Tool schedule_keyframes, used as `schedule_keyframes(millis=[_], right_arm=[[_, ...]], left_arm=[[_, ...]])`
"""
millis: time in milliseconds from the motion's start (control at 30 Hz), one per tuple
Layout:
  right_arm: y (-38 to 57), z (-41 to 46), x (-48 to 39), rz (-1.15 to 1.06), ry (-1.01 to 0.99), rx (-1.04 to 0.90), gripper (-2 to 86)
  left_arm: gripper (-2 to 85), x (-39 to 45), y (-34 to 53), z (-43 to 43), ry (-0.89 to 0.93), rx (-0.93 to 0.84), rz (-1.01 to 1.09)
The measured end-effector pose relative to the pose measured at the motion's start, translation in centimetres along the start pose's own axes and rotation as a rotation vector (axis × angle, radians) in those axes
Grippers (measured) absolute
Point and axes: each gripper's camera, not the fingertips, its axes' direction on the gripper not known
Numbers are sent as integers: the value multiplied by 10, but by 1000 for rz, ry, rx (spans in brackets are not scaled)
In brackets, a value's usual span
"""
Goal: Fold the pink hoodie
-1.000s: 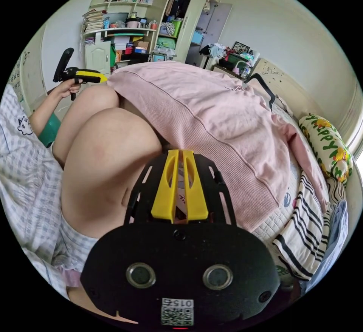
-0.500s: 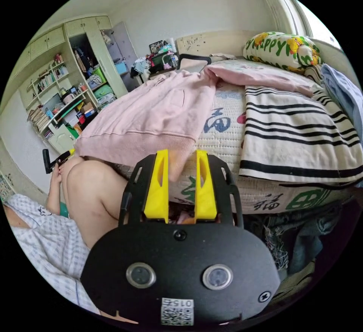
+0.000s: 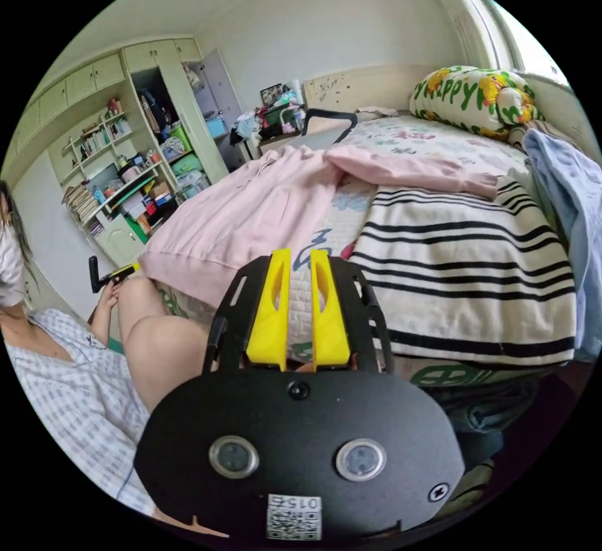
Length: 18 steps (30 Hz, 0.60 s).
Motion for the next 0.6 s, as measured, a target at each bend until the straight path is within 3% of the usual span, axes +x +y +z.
schedule_keyframes(millis=[67, 167, 367, 467, 600], right_arm=[[-39, -28, 43, 101, 203, 99, 61], [-94, -33, 109, 270, 358, 77, 90], [-155, 22, 226, 583, 267, -181, 132], [-161, 23, 243, 621, 123, -98, 88], [-171, 14, 234, 542, 98, -13, 39]], left_arm=[[10, -1, -2, 2, -3, 0, -9], [11, -7, -3, 5, 12, 3, -48], [10, -21, 1, 7, 58, 27, -168], [10, -24, 1, 7, 54, 30, -198], [10, -28, -2, 8, 53, 16, -221]])
